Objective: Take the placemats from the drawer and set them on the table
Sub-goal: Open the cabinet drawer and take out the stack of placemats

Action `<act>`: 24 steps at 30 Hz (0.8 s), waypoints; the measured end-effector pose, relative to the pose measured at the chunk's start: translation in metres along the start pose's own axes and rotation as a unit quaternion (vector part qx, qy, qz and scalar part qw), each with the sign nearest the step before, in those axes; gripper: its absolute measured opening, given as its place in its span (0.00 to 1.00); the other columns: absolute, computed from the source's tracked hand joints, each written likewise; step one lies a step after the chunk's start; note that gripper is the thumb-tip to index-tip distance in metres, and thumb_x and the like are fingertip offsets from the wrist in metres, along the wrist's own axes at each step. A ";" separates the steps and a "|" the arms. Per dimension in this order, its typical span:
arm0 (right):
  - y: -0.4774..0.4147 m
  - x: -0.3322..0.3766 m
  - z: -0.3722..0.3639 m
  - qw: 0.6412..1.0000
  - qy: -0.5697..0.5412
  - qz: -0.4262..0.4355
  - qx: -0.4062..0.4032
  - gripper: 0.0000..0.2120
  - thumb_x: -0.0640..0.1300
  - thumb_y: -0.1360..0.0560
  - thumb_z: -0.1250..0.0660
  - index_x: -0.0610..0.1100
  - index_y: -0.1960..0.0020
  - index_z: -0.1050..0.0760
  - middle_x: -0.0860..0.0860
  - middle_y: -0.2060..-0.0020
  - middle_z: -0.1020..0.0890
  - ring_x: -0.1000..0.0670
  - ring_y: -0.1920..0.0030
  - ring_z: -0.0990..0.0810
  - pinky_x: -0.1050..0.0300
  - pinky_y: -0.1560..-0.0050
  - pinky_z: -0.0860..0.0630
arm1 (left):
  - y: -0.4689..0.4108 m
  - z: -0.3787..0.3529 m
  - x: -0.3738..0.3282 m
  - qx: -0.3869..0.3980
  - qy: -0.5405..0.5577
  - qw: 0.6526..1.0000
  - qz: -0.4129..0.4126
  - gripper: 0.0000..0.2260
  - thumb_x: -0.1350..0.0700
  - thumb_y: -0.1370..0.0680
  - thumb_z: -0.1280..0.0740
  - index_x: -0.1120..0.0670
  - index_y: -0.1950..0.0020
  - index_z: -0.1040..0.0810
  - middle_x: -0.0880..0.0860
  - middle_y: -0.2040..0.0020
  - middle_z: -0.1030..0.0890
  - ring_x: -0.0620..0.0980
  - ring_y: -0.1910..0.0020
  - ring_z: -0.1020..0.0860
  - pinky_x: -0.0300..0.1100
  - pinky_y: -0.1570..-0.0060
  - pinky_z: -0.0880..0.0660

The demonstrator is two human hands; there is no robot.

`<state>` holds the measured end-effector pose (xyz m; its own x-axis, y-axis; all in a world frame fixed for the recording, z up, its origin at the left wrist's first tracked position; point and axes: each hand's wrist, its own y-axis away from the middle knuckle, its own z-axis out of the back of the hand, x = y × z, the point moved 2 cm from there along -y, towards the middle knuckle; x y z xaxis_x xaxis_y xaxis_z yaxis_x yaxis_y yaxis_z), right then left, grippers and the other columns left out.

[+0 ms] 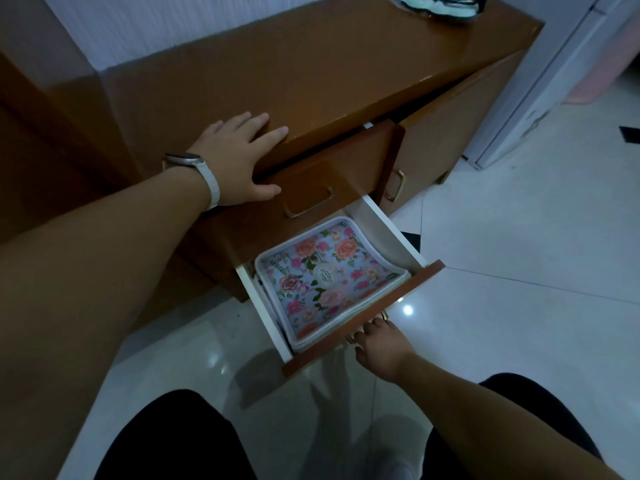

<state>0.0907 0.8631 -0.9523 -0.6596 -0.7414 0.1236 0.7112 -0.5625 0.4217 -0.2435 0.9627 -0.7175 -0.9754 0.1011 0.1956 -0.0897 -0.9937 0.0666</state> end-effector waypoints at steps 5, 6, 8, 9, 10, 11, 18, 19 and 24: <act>0.005 -0.002 0.015 0.998 0.020 -0.010 0.062 0.22 0.53 0.20 0.43 0.46 0.29 0.30 0.44 0.35 0.24 0.43 0.36 0.27 0.50 0.35 0.33 | 0.001 0.001 -0.001 -0.001 0.001 1.000 -0.001 0.42 0.29 0.28 0.40 0.42 0.21 0.55 0.53 0.20 0.49 0.57 0.22 0.49 0.59 0.27 0.44; 0.007 -0.003 0.019 0.998 0.023 -0.005 0.063 0.22 0.52 0.20 0.43 0.46 0.30 0.29 0.45 0.35 0.24 0.43 0.37 0.26 0.50 0.36 0.32 | 0.000 0.001 -0.001 -0.003 0.001 1.000 -0.002 0.42 0.29 0.28 0.40 0.42 0.21 0.55 0.53 0.20 0.49 0.57 0.23 0.48 0.59 0.27 0.44; 0.010 -0.006 0.027 0.998 0.023 0.005 0.054 0.21 0.52 0.21 0.42 0.46 0.32 0.27 0.45 0.38 0.22 0.43 0.39 0.24 0.50 0.38 0.31 | 0.000 0.001 -0.001 -0.007 0.001 1.000 -0.003 0.42 0.29 0.28 0.40 0.42 0.21 0.55 0.53 0.20 0.48 0.56 0.23 0.48 0.59 0.27 0.44; 0.012 -0.007 0.031 0.998 0.022 0.009 0.051 0.20 0.52 0.21 0.42 0.46 0.33 0.27 0.45 0.39 0.21 0.43 0.41 0.23 0.51 0.39 0.30 | 0.000 0.001 0.000 -0.007 0.003 1.000 -0.003 0.42 0.29 0.28 0.40 0.42 0.21 0.55 0.53 0.20 0.48 0.56 0.22 0.48 0.59 0.27 0.44; 0.013 -0.008 0.036 0.999 0.020 0.013 0.046 0.20 0.52 0.21 0.42 0.46 0.34 0.26 0.45 0.41 0.20 0.43 0.43 0.22 0.52 0.41 0.29 | 0.000 0.001 0.000 -0.006 0.007 1.000 -0.003 0.42 0.29 0.28 0.40 0.42 0.21 0.55 0.53 0.20 0.48 0.56 0.22 0.48 0.59 0.27 0.44; 0.015 -0.009 0.043 0.999 0.013 0.020 0.032 0.19 0.52 0.21 0.42 0.46 0.35 0.25 0.46 0.43 0.20 0.44 0.45 0.21 0.52 0.43 0.28 | 0.000 0.000 0.001 -0.005 0.010 1.000 -0.004 0.42 0.28 0.28 0.41 0.42 0.21 0.54 0.53 0.20 0.48 0.56 0.22 0.48 0.58 0.27 0.44; 0.019 -0.023 0.101 0.994 -0.015 0.066 -0.085 0.21 0.55 0.26 0.47 0.46 0.46 0.21 0.48 0.53 0.17 0.45 0.55 0.18 0.53 0.55 0.21 | 0.022 0.009 -0.013 -0.126 0.050 0.989 -0.061 0.37 0.32 0.27 0.41 0.51 0.23 0.39 0.59 0.26 0.34 0.59 0.29 0.34 0.58 0.35 0.34; 0.019 -0.026 0.110 0.993 -0.014 0.068 -0.090 0.22 0.56 0.26 0.47 0.46 0.46 0.21 0.48 0.53 0.17 0.45 0.56 0.18 0.52 0.56 0.21 | 0.031 0.007 -0.024 -0.163 0.063 0.980 -0.093 0.35 0.35 0.26 0.40 0.53 0.25 0.35 0.60 0.29 0.31 0.59 0.31 0.32 0.58 0.38 0.32; 0.010 -0.047 0.146 0.996 0.034 0.032 -0.073 0.19 0.55 0.23 0.39 0.48 0.37 0.24 0.49 0.46 0.20 0.47 0.50 0.20 0.57 0.52 0.25 | 0.069 -0.032 -0.076 -0.181 0.142 0.955 -0.187 0.24 0.45 0.24 0.35 0.56 0.32 0.27 0.57 0.42 0.21 0.56 0.46 0.22 0.51 0.51 0.25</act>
<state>0.0929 0.9458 -0.8225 -0.5965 -0.7984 0.0822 0.7830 -0.5564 0.2782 -0.1820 0.8845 -0.7590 -0.8726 0.4857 -0.0528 -0.4553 -0.8476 -0.2727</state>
